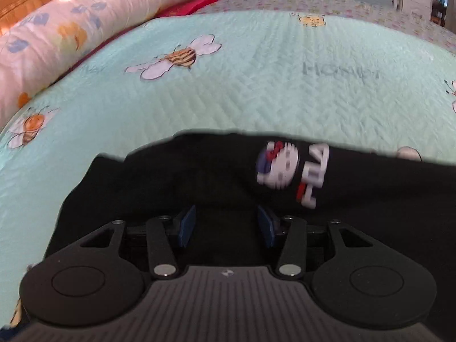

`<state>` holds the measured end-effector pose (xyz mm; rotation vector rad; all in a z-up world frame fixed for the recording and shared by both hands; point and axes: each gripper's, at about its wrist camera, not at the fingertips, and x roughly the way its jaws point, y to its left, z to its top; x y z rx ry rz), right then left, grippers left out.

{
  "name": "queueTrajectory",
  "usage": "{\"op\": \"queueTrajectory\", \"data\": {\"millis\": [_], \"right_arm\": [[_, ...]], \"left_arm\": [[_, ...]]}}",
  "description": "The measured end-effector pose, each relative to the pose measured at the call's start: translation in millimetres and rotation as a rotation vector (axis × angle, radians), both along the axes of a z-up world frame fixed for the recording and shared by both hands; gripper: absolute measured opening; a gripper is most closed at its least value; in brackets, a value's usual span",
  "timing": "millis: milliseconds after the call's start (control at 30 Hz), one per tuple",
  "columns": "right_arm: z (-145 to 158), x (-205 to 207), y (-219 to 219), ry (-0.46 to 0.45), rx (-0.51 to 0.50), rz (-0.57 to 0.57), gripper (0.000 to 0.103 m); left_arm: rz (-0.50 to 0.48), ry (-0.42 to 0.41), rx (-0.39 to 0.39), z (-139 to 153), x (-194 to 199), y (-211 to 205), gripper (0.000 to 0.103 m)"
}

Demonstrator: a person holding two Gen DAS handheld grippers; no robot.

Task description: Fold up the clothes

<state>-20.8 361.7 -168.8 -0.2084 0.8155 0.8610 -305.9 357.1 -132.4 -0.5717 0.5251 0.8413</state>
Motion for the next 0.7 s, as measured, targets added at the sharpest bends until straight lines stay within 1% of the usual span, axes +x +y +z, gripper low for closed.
{"op": "queueTrajectory", "data": {"millis": [33, 67, 100, 133, 200, 233, 267, 300, 333, 400, 467, 500, 533, 567, 600, 633, 700], "right_arm": [[3, 4, 9, -0.037, 0.009, 0.0, 0.051], [8, 11, 16, -0.053, 0.013, -0.008, 0.051], [12, 18, 21, -0.037, 0.018, -0.031, 0.051], [18, 24, 19, -0.001, 0.035, -0.056, 0.051], [32, 28, 1, 0.07, 0.102, -0.075, 0.051], [38, 26, -14, 0.075, 0.128, -0.064, 0.051], [43, 21, -32, 0.056, 0.137, -0.052, 0.051], [46, 16, -51, 0.034, 0.14, -0.044, 0.055], [46, 13, -71, 0.011, 0.129, -0.042, 0.063], [33, 18, -103, 0.003, 0.075, -0.052, 0.067], [12, 44, -117, 0.015, -0.015, -0.1, 0.067], [6, 60, -124, -0.001, -0.027, -0.144, 0.064], [6, 73, -131, -0.039, -0.025, -0.194, 0.058], [7, 85, -138, -0.065, -0.021, -0.252, 0.056], [13, 91, -146, -0.054, 0.001, -0.316, 0.056], [20, 91, -155, -0.017, 0.055, -0.33, 0.056], [28, 78, -173, 0.047, 0.147, -0.268, 0.056]], "left_arm": [[-0.002, 0.004, 0.004, 1, 0, -3, 0.069], [-0.006, 0.008, 0.006, 2, 1, -6, 0.069], [-0.008, 0.009, 0.014, 3, 2, -8, 0.069], [-0.009, 0.01, 0.021, 3, 2, -11, 0.069], [-0.017, 0.006, 0.033, 5, 4, -16, 0.069], [-0.025, 0.003, 0.038, 5, 4, -20, 0.069], [-0.031, 0.004, 0.047, 6, 5, -24, 0.069], [-0.037, 0.007, 0.056, 6, 6, -29, 0.069], [-0.043, 0.011, 0.063, 6, 7, -33, 0.069], [-0.057, 0.02, 0.071, 5, 11, -43, 0.069], [-0.075, 0.036, 0.072, 5, 15, -53, 0.069], [-0.087, 0.043, 0.072, 6, 16, -57, 0.069], [-0.098, 0.044, 0.075, 8, 16, -63, 0.069], [-0.106, 0.044, 0.079, 10, 16, -68, 0.069], [-0.112, 0.046, 0.084, 11, 16, -74, 0.069], [-0.117, 0.052, 0.086, 11, 17, -77, 0.07], [-0.13, 0.066, 0.082, 10, 23, -81, 0.07]]}}
